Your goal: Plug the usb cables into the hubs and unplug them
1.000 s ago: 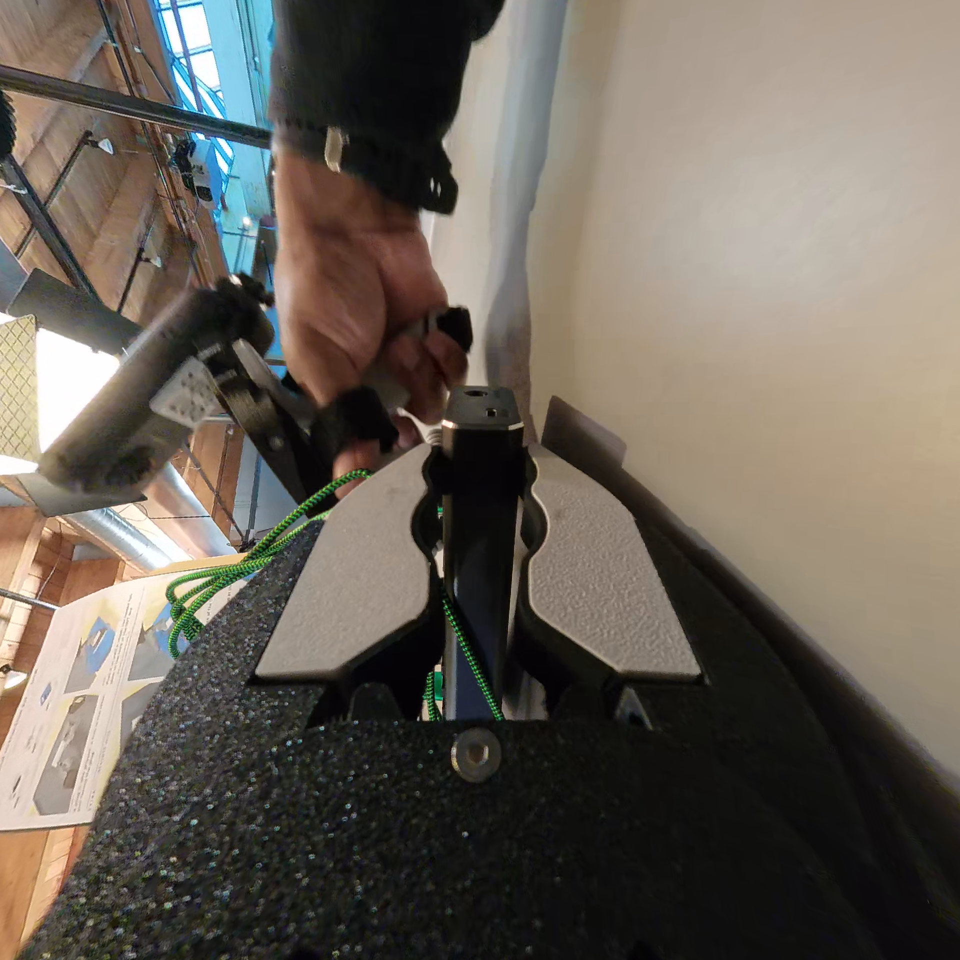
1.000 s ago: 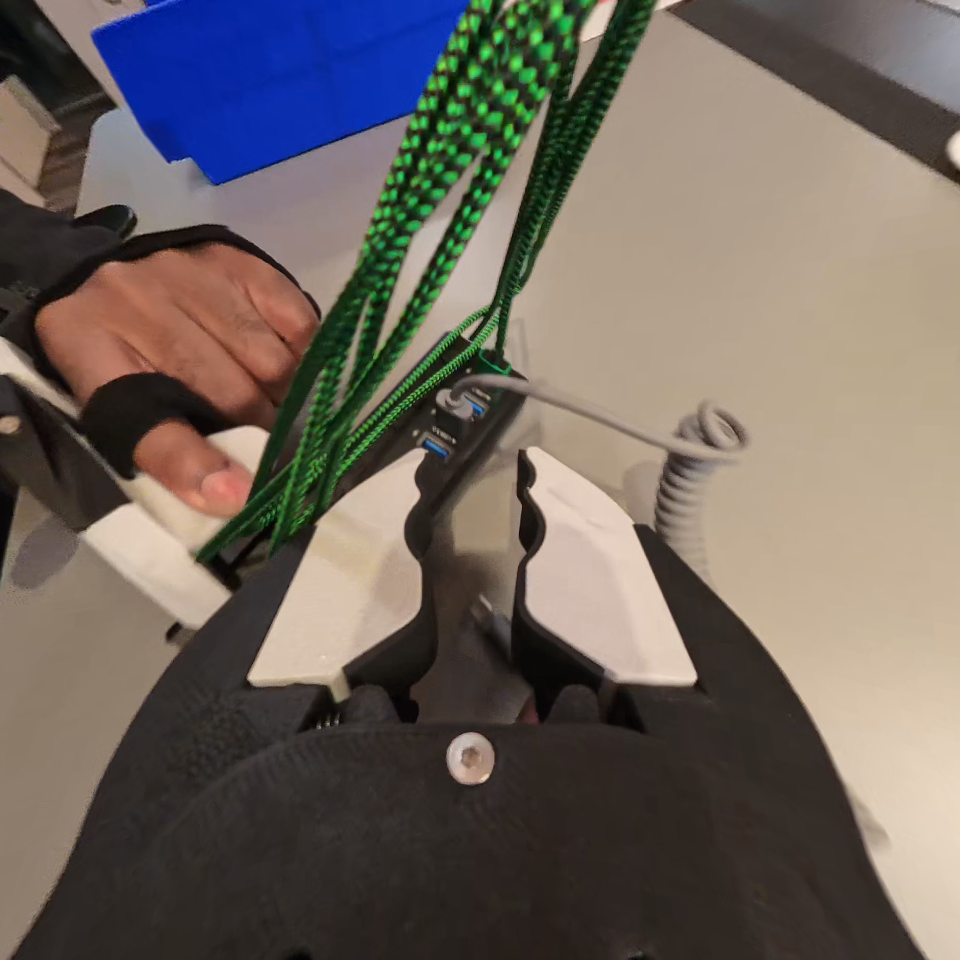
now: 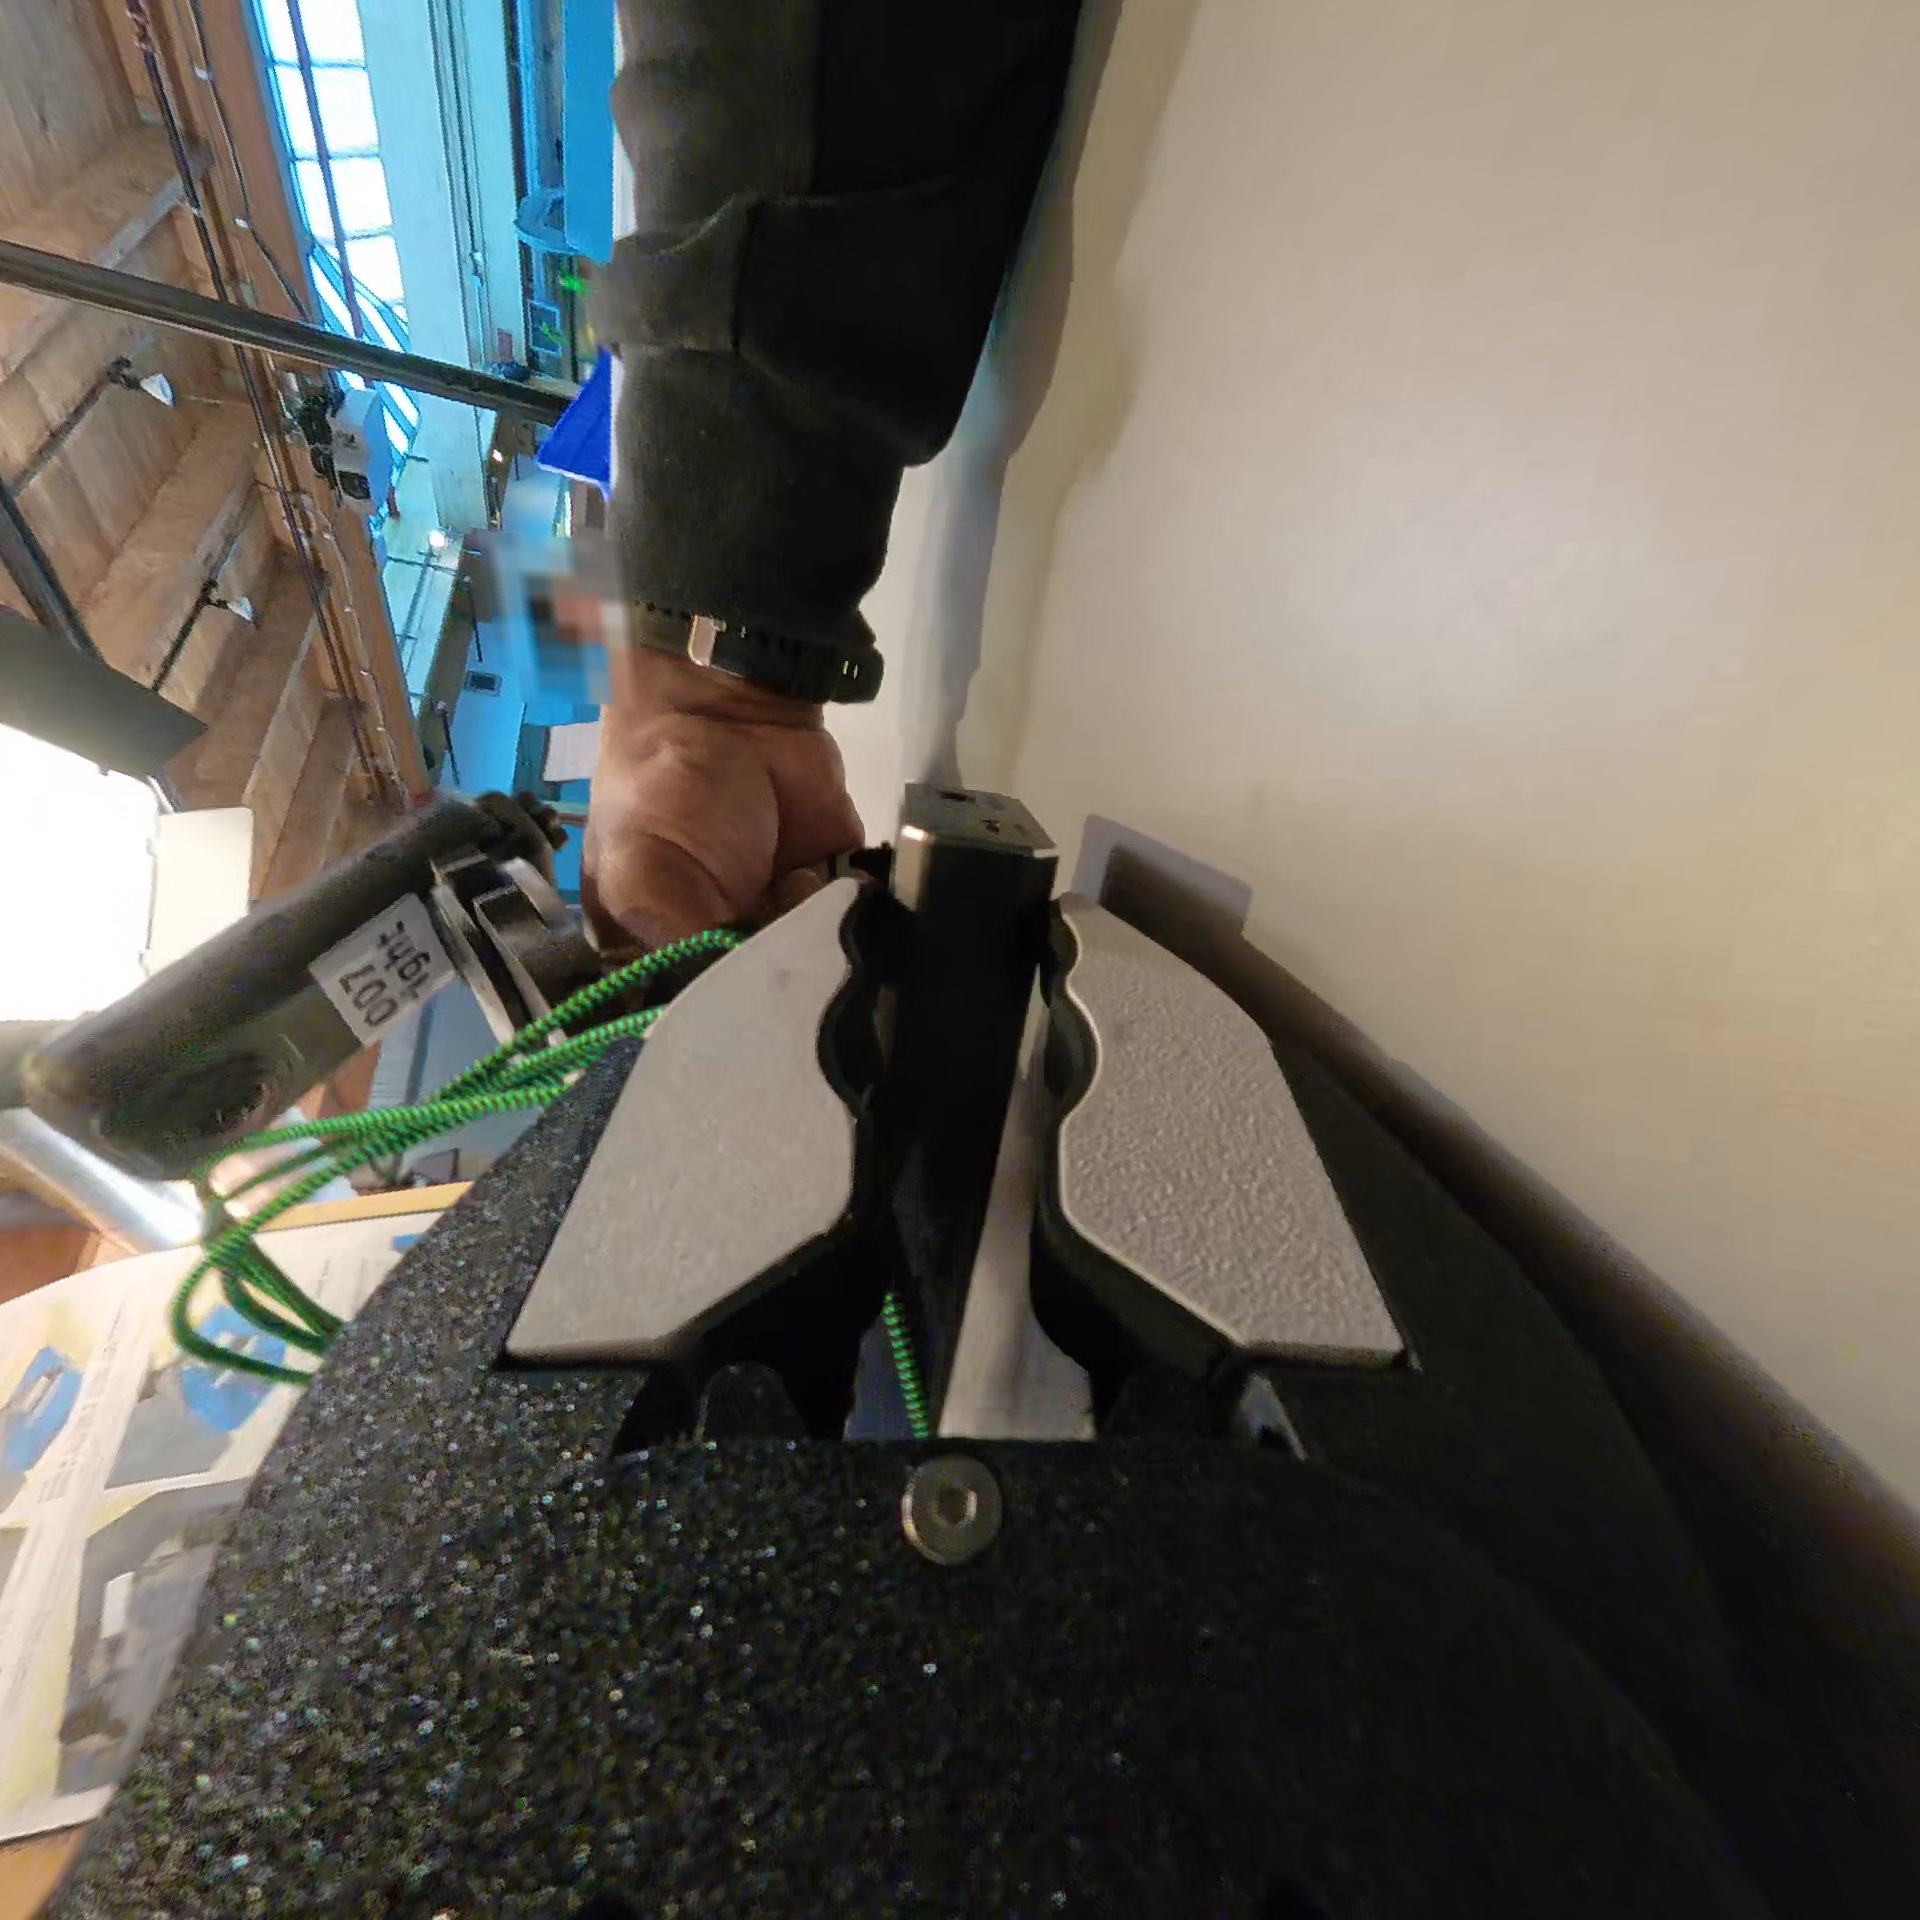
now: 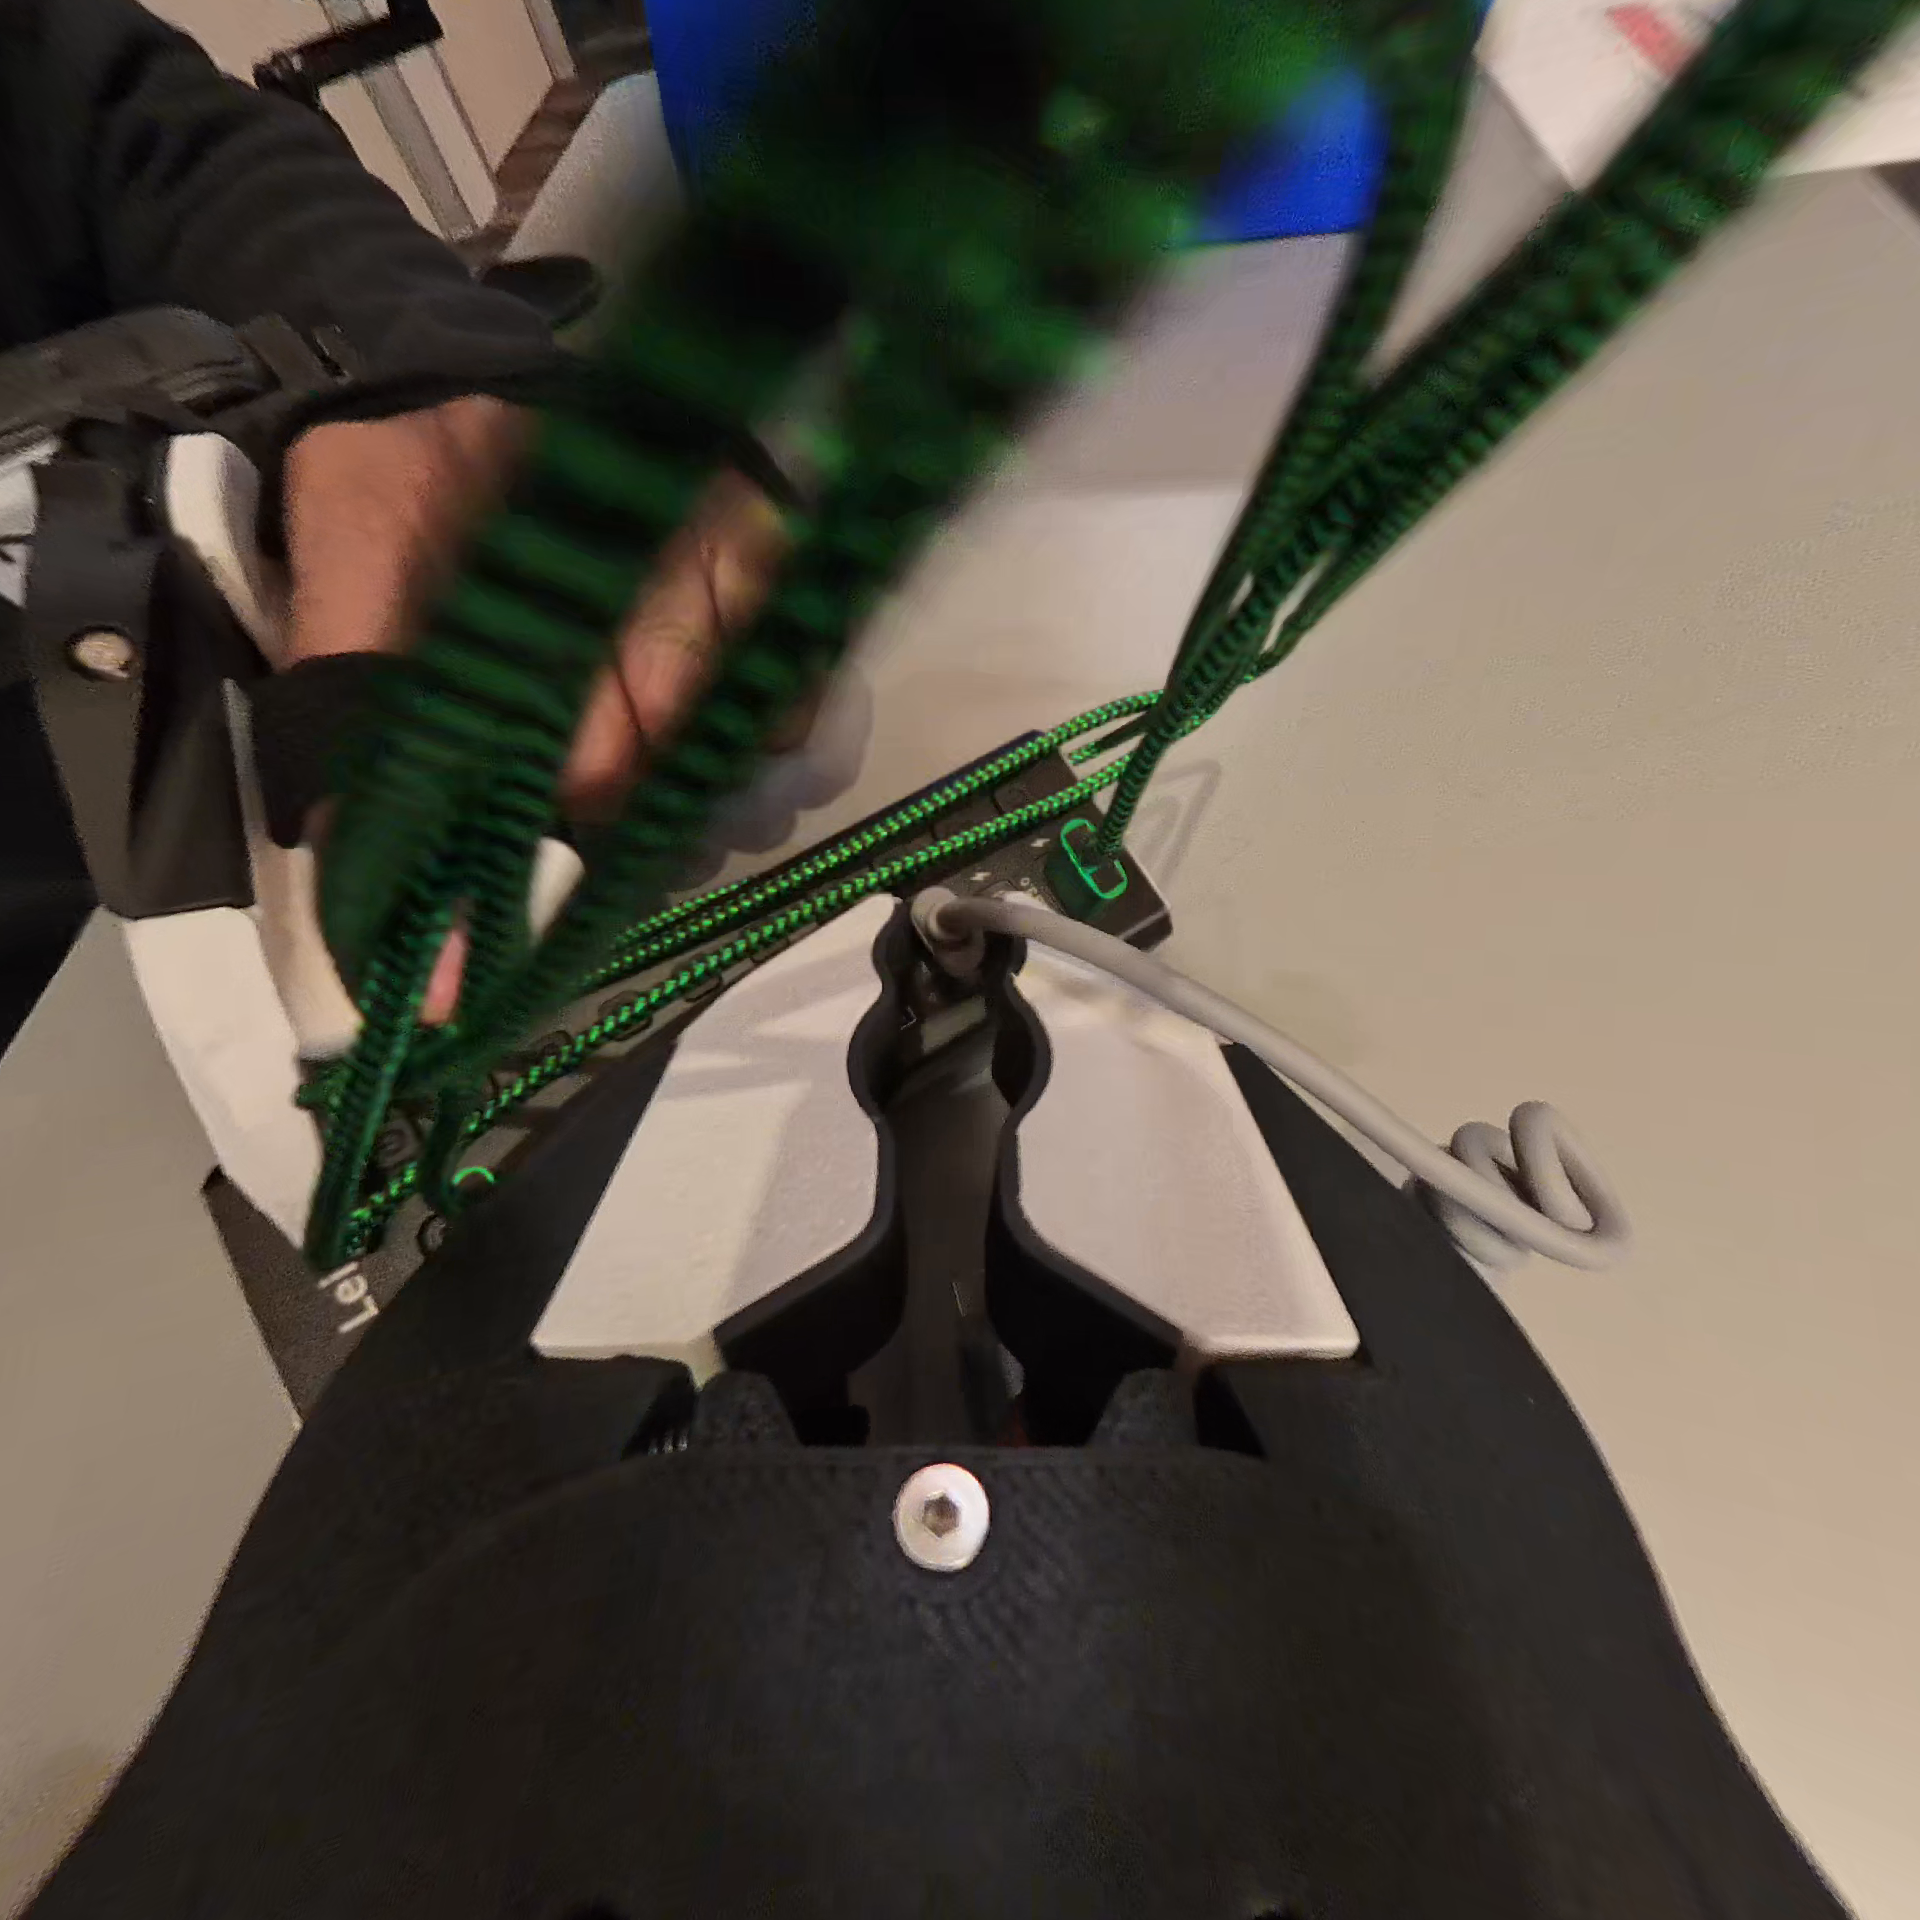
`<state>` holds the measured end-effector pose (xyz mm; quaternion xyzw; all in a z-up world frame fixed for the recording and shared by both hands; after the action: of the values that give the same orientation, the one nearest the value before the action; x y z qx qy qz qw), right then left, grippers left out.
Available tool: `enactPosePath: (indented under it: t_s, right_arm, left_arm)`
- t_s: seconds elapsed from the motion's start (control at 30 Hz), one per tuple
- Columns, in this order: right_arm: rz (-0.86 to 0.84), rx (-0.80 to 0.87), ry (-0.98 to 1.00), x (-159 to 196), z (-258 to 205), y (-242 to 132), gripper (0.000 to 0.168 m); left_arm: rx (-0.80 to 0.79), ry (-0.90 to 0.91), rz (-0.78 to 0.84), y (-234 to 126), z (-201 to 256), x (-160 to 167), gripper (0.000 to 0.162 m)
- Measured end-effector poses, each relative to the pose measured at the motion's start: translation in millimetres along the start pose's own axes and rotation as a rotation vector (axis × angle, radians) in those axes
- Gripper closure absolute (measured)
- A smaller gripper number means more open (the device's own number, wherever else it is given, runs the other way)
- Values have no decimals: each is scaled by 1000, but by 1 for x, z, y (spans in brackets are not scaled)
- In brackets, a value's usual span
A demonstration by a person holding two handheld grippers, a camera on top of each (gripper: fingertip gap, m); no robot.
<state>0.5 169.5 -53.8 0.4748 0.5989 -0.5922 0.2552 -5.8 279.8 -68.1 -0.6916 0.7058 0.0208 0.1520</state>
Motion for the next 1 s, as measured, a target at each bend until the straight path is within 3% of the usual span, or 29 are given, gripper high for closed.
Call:
enactPosePath:
  t_s: [0.2, 0.4, 0.57, 0.77, 1.0]
  right_arm:
    - [72, 1, 4, -2, 1, -18, 157]
    - [-14, 86, -115, 10, 3, -24, 158]
    - [96, 38, -2, 1, 4, -31, 159]
    - [-172, 125, -153, 20, 2, -24, 154]
    - [44, 36, 2, 6, -3, -29, 159]
  left_arm:
    - [44, -104, 29, -2, 2, 0, 129]
    - [81, -170, 44, -5, 4, 2, 130]
    - [64, -203, 56, -6, -3, 2, 129]
    - [131, -206, 67, -7, 8, -1, 130]
    - [141, -215, 72, -8, 7, -4, 129]
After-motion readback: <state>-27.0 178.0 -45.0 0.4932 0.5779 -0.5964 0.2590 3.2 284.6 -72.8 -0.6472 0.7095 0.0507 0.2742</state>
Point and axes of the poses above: each gripper's, where its closed fingertips meet, y out along the fingers, x out of its underside, z = x × y across the jaws, the point moved 1 cm from there along -y, back along the fingers, and after that the axes turned 7 degrees about -x, right-handed, at the moved point
